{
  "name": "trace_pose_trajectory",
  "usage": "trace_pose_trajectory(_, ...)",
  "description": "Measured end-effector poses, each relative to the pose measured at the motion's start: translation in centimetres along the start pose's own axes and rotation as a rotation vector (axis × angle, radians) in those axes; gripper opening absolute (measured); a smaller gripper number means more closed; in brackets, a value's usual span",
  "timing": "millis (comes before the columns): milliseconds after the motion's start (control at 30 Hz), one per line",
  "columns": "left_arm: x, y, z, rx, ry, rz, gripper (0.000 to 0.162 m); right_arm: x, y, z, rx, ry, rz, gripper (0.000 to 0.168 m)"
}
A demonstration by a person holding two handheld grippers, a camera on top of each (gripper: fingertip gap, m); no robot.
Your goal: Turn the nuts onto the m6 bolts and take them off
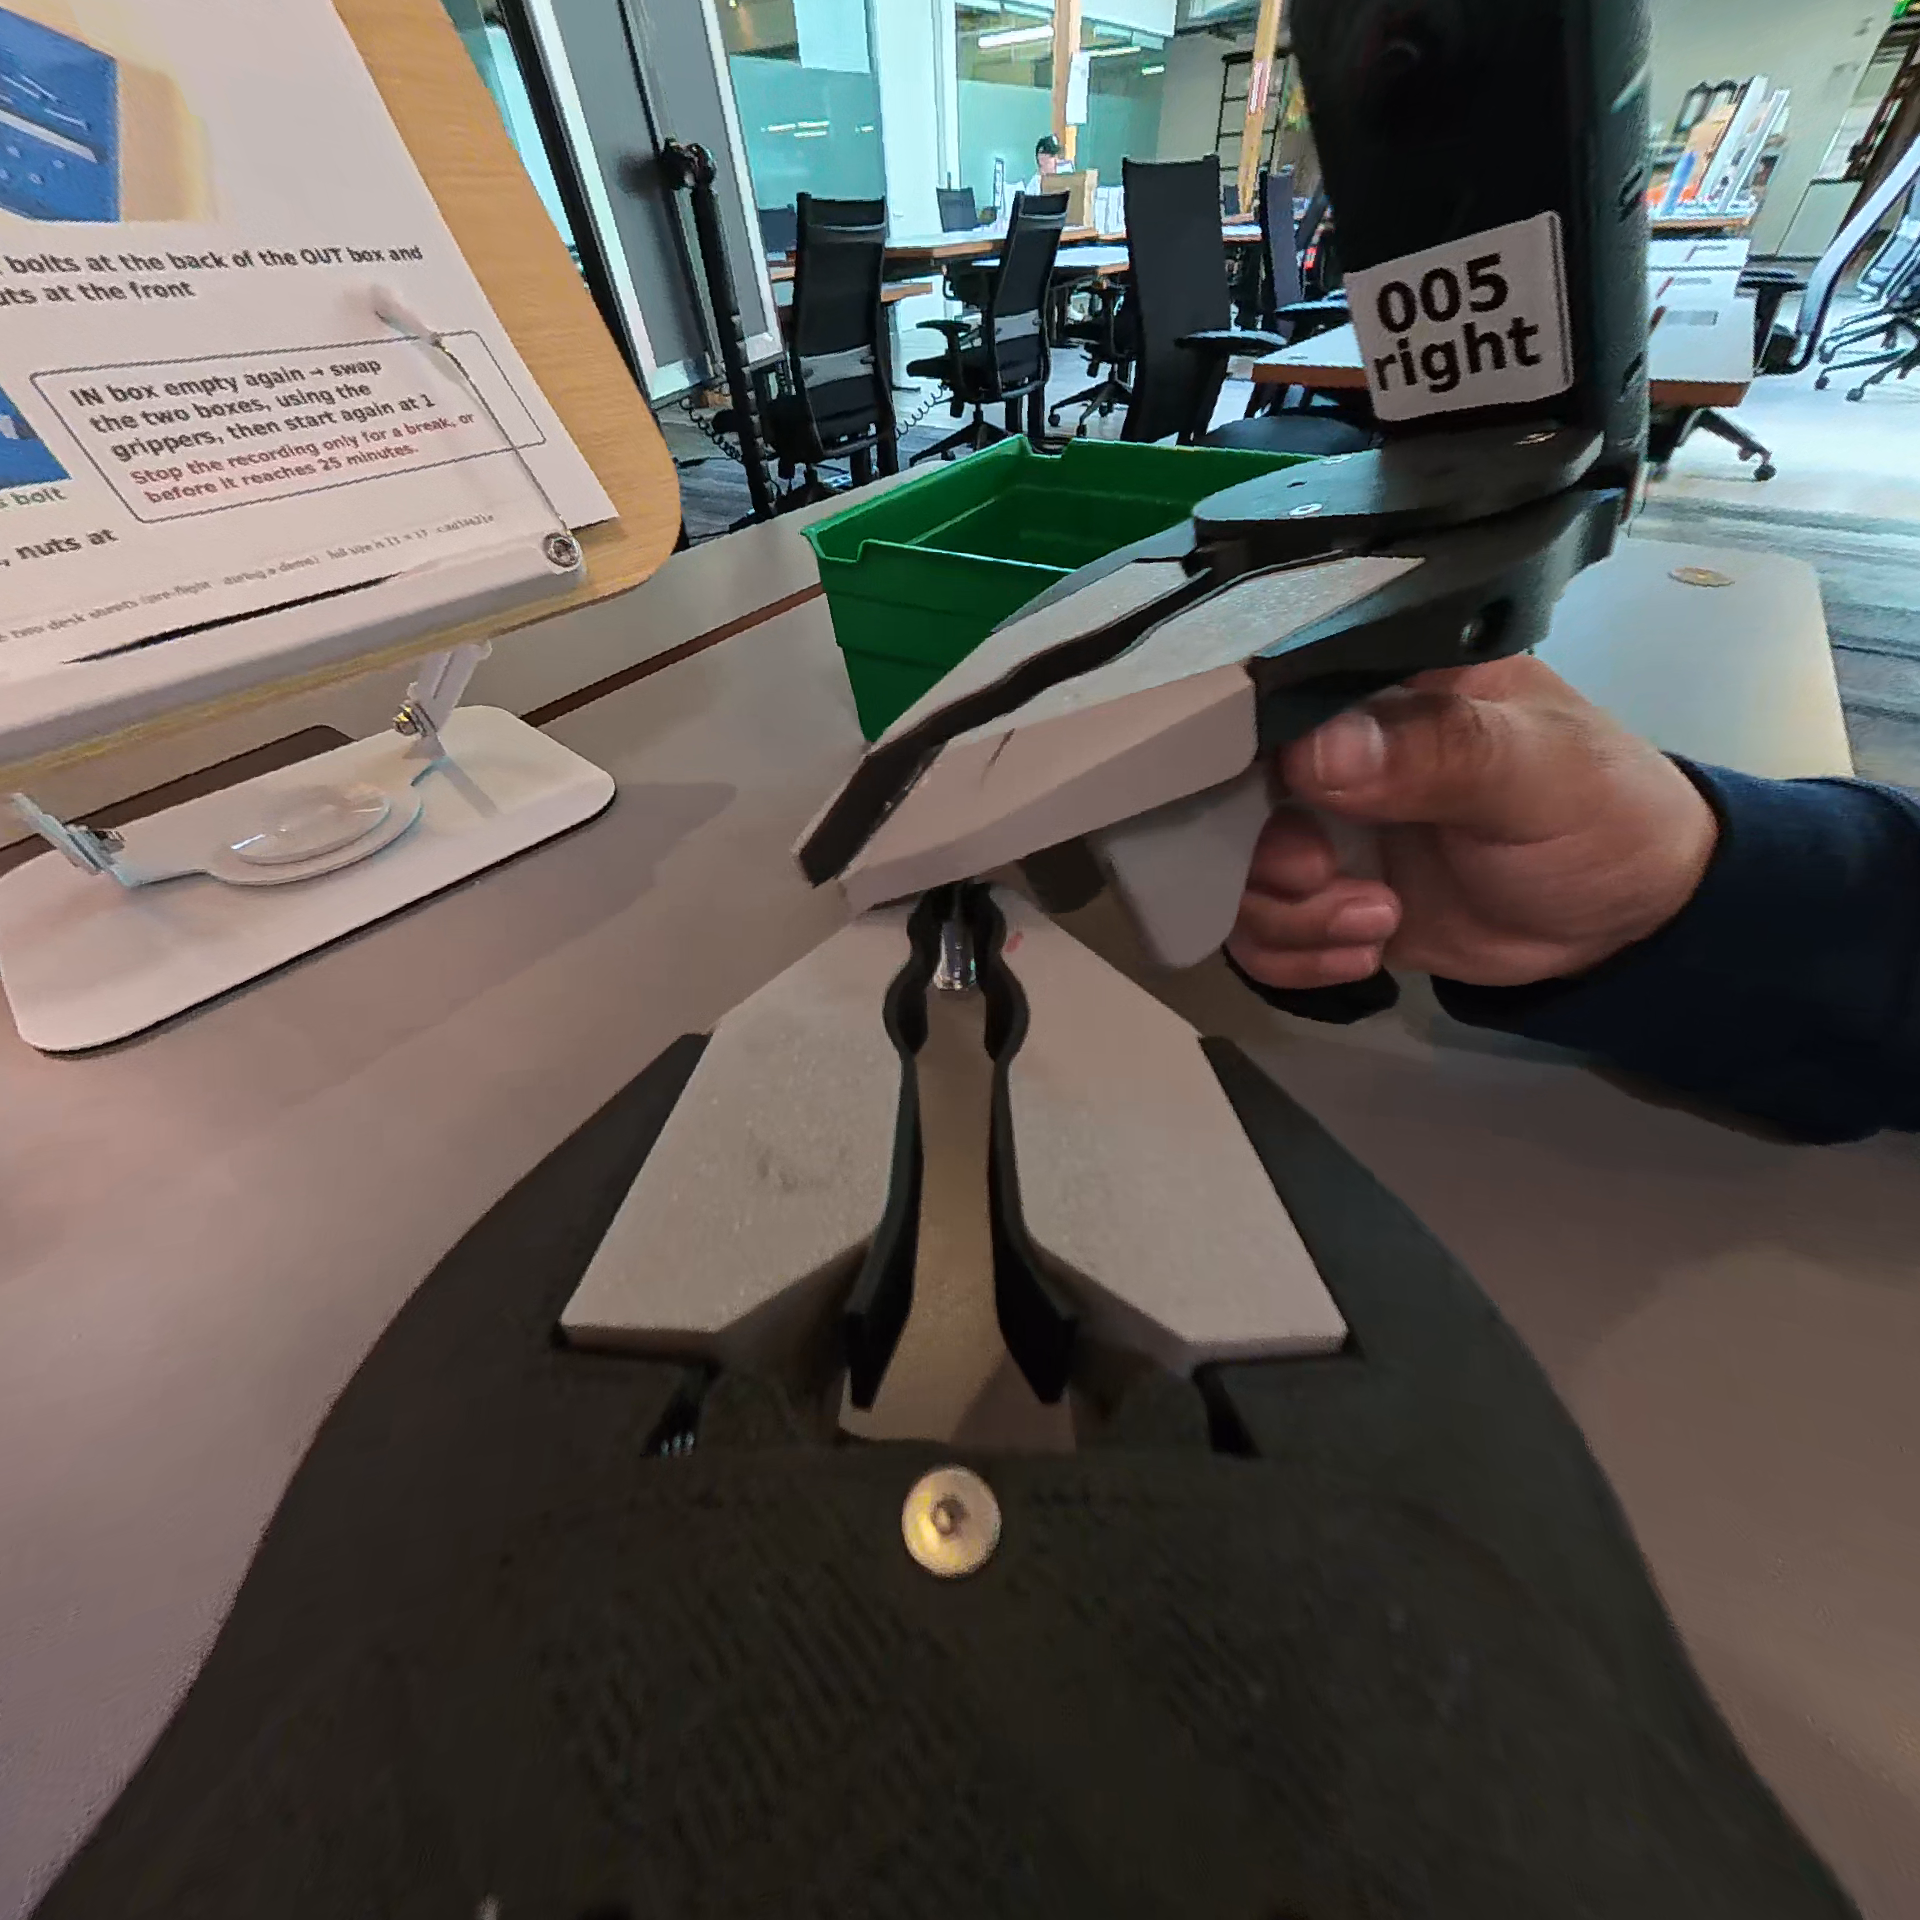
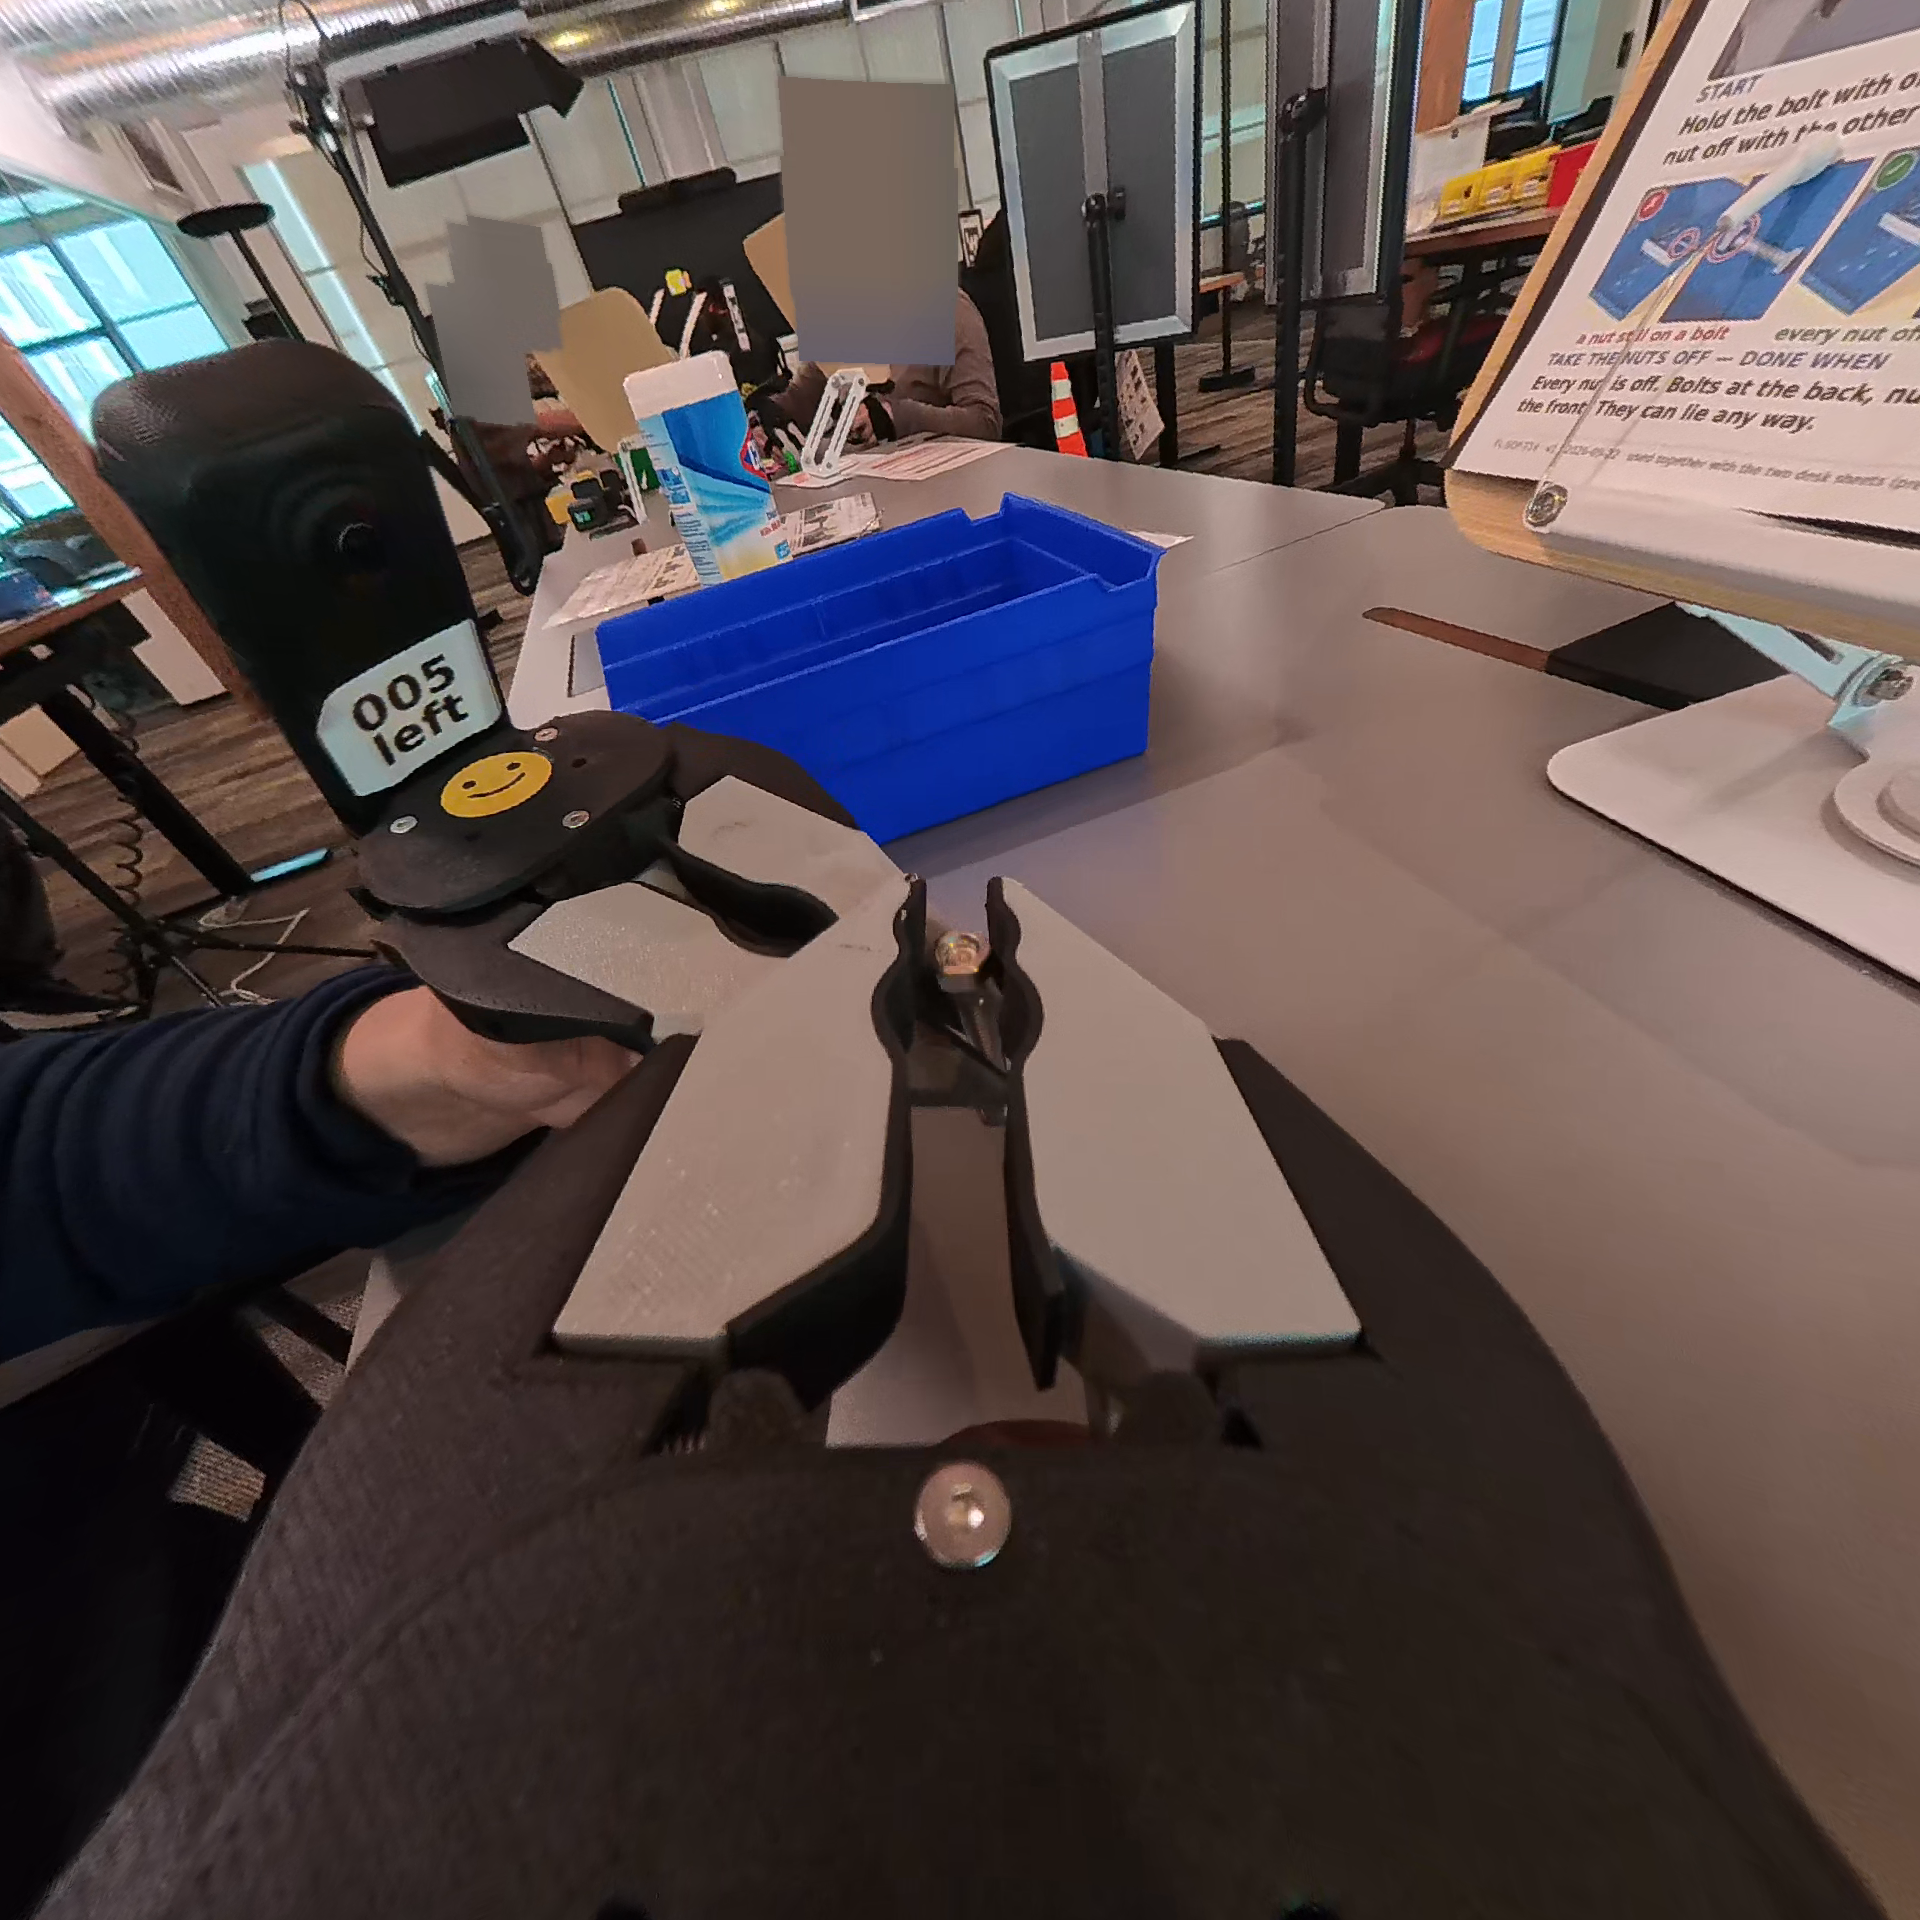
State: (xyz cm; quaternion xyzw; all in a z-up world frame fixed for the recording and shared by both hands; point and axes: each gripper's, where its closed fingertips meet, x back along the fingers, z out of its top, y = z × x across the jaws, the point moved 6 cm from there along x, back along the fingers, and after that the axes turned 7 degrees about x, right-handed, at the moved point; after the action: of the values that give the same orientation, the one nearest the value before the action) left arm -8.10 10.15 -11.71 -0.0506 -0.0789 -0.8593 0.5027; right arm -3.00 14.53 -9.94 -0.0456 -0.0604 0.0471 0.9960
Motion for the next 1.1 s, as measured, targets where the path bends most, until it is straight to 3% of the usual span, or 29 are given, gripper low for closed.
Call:
trace_pose_trajectory(133,0.1,-0.2,0.1,0.015,0.009,0.000,0.003,0.1,0.0,0.1,-0.005,0.011,0.001,0.010)
trace_pose_trajectory(233,0.1,-0.4,0.0,0.013,0.004,0.012,0.004,0.2,0.1,0.3,-0.010,0.019,0.000,0.028)
trace_pose_trajectory(333,0.3,-0.9,0.0,0.025,0.007,0.035,0.004,0.8,0.5,0.6,-0.010,0.038,-0.016,0.029)
trace_pose_trajectory(667,0.8,-2.1,0.3,0.060,0.027,0.099,0.004,1.1,0.6,0.6,0.013,0.037,-0.034,0.022)
trace_pose_trajectory(1100,-0.1,-0.3,-0.3,0.017,-0.016,0.012,0.004,-0.3,-0.1,-0.3,-0.013,-0.002,0.001,0.007)
